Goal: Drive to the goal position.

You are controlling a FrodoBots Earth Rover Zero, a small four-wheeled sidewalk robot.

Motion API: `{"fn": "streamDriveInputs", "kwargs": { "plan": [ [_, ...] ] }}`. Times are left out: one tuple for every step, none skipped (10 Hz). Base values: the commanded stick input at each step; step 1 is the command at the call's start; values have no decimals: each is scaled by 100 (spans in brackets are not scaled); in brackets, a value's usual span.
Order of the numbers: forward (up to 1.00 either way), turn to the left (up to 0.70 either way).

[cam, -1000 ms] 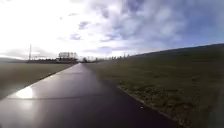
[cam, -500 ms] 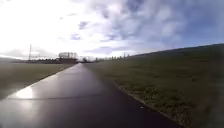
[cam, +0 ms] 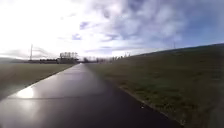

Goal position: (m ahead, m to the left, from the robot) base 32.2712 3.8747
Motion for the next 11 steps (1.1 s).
{"fn": "streamDriveInputs", "kwargs": {
  "plan": [
    [0, 100],
    [0, 100],
    [0, 100],
    [0, 100],
    [0, 63],
    [0, 0],
    [0, 0],
    [0, 14],
    [0, 100],
    [0, 100],
    [0, 100]
  ]
}}
